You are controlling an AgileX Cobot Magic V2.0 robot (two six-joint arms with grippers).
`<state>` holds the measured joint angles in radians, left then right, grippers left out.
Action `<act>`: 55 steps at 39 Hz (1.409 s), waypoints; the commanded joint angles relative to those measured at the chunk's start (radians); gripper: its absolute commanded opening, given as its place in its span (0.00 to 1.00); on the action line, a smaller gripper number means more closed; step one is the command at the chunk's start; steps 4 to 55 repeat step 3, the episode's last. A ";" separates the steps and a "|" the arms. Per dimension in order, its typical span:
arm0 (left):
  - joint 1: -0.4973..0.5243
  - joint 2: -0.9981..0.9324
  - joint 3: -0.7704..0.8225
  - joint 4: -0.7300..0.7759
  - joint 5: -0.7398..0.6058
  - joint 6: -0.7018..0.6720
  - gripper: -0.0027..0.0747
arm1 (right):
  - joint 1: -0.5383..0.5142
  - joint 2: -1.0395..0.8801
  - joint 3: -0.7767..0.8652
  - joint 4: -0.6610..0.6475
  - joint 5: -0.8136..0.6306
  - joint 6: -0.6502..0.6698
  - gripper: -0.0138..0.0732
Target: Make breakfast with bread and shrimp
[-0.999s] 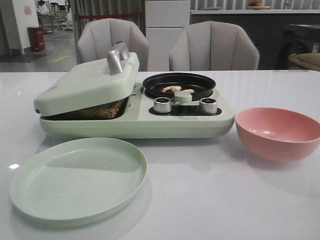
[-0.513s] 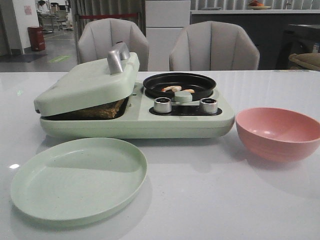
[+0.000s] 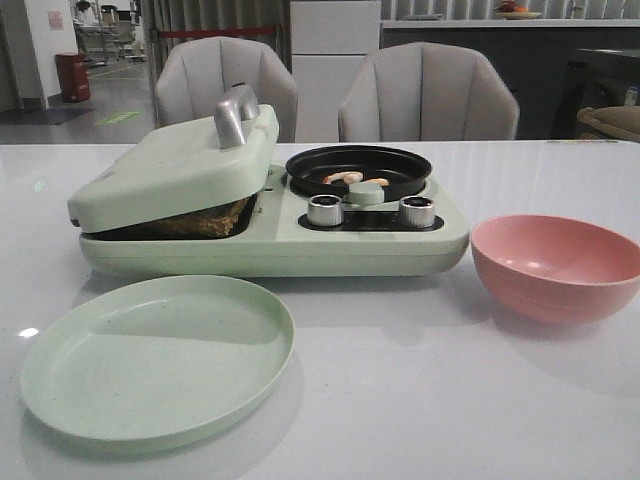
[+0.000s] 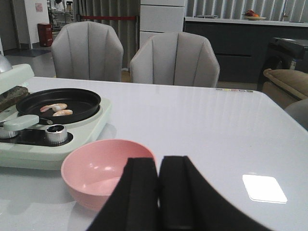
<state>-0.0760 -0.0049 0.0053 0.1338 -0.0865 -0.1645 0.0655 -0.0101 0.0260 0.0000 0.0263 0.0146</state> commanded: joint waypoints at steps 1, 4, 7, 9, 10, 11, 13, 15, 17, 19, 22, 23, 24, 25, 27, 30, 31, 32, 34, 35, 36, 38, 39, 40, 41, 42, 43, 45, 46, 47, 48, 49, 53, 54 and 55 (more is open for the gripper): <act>-0.004 -0.016 0.022 -0.003 -0.076 -0.008 0.18 | -0.001 -0.022 -0.016 -0.014 -0.093 0.001 0.33; -0.004 -0.016 0.022 -0.003 -0.076 -0.008 0.18 | -0.001 -0.022 -0.016 -0.014 -0.093 0.001 0.33; -0.004 -0.016 0.022 -0.003 -0.076 -0.008 0.18 | -0.001 -0.022 -0.016 -0.014 -0.093 0.001 0.33; -0.004 -0.016 0.022 -0.003 -0.076 -0.008 0.18 | -0.001 -0.022 -0.016 -0.014 -0.093 0.001 0.33; -0.004 -0.016 0.022 -0.003 -0.076 -0.008 0.18 | -0.001 -0.022 -0.016 -0.014 -0.093 0.001 0.33; -0.004 -0.016 0.022 -0.003 -0.076 -0.008 0.18 | -0.001 -0.022 -0.016 -0.014 -0.093 0.001 0.33; -0.004 -0.016 0.022 -0.003 -0.076 -0.008 0.18 | -0.001 -0.022 -0.016 -0.014 -0.093 0.001 0.33; -0.004 -0.016 0.022 -0.003 -0.076 -0.008 0.18 | -0.001 -0.022 -0.016 -0.014 -0.093 0.001 0.33; -0.004 -0.016 0.022 -0.003 -0.076 -0.008 0.18 | -0.001 -0.022 -0.016 -0.014 -0.093 0.001 0.33; -0.004 -0.016 0.022 -0.003 -0.076 -0.008 0.18 | -0.001 -0.022 -0.016 -0.014 -0.093 0.001 0.33; -0.004 -0.016 0.022 -0.003 -0.076 -0.008 0.18 | -0.001 -0.022 -0.016 -0.014 -0.093 0.001 0.33; -0.004 -0.016 0.022 -0.003 -0.076 -0.008 0.18 | -0.001 -0.022 -0.016 -0.014 -0.093 0.001 0.33; -0.004 -0.016 0.022 -0.003 -0.076 -0.008 0.18 | -0.001 -0.022 -0.016 -0.014 -0.093 0.001 0.33; -0.004 -0.016 0.022 -0.003 -0.076 -0.008 0.18 | -0.001 -0.022 -0.016 -0.014 -0.093 0.001 0.33; -0.004 -0.016 0.022 -0.003 -0.076 -0.008 0.18 | -0.001 -0.022 -0.016 -0.014 -0.093 0.001 0.33; -0.004 -0.016 0.022 -0.003 -0.076 -0.008 0.18 | -0.001 -0.022 -0.016 -0.014 -0.093 0.001 0.33; -0.004 -0.016 0.022 -0.003 -0.076 -0.008 0.18 | -0.001 -0.022 -0.016 -0.014 -0.093 0.001 0.33; -0.004 -0.016 0.022 -0.003 -0.076 -0.008 0.18 | -0.001 -0.022 -0.016 -0.014 -0.093 0.001 0.33; -0.004 -0.016 0.022 -0.003 -0.076 -0.008 0.18 | -0.001 -0.022 -0.016 -0.014 -0.093 0.001 0.33; -0.004 -0.016 0.022 -0.003 -0.076 -0.008 0.18 | -0.001 -0.022 -0.016 -0.014 -0.093 0.001 0.33; -0.004 -0.016 0.022 -0.003 -0.076 -0.008 0.18 | -0.001 -0.022 -0.016 -0.014 -0.093 0.001 0.33; -0.004 -0.016 0.022 -0.003 -0.076 -0.008 0.18 | -0.001 -0.022 -0.016 -0.014 -0.093 0.001 0.33; -0.004 -0.016 0.022 -0.003 -0.076 -0.008 0.18 | -0.001 -0.022 -0.016 -0.014 -0.093 0.001 0.33; -0.004 -0.016 0.022 -0.003 -0.076 -0.008 0.18 | -0.001 -0.022 -0.016 -0.014 -0.093 0.001 0.33; -0.004 -0.016 0.022 -0.003 -0.076 -0.008 0.18 | -0.001 -0.022 -0.016 -0.014 -0.093 0.001 0.33; -0.004 -0.016 0.022 -0.003 -0.076 -0.008 0.18 | -0.001 -0.022 -0.016 -0.014 -0.093 0.001 0.33; -0.004 -0.016 0.022 -0.003 -0.076 -0.008 0.18 | -0.001 -0.022 -0.016 -0.014 -0.093 0.001 0.33; -0.004 -0.016 0.022 -0.003 -0.076 -0.008 0.18 | -0.001 -0.022 -0.016 -0.014 -0.093 0.001 0.33; -0.004 -0.016 0.022 -0.003 -0.076 -0.008 0.18 | -0.001 -0.022 -0.016 -0.014 -0.093 0.001 0.33; -0.004 -0.016 0.022 -0.003 -0.076 -0.008 0.18 | -0.001 -0.022 -0.016 -0.014 -0.093 0.001 0.33; -0.004 -0.016 0.022 -0.003 -0.076 -0.008 0.18 | -0.001 -0.022 -0.016 -0.014 -0.093 0.001 0.33; -0.004 -0.016 0.022 -0.003 -0.076 -0.008 0.18 | -0.001 -0.022 -0.016 -0.014 -0.093 0.001 0.33; -0.004 -0.016 0.022 -0.003 -0.076 -0.008 0.18 | -0.001 -0.022 -0.016 -0.014 -0.093 0.001 0.33; -0.004 -0.016 0.022 -0.003 -0.076 -0.008 0.18 | -0.001 -0.022 -0.016 -0.014 -0.093 0.001 0.33; -0.004 -0.016 0.022 -0.003 -0.076 -0.008 0.18 | -0.001 -0.022 -0.016 -0.014 -0.093 0.001 0.33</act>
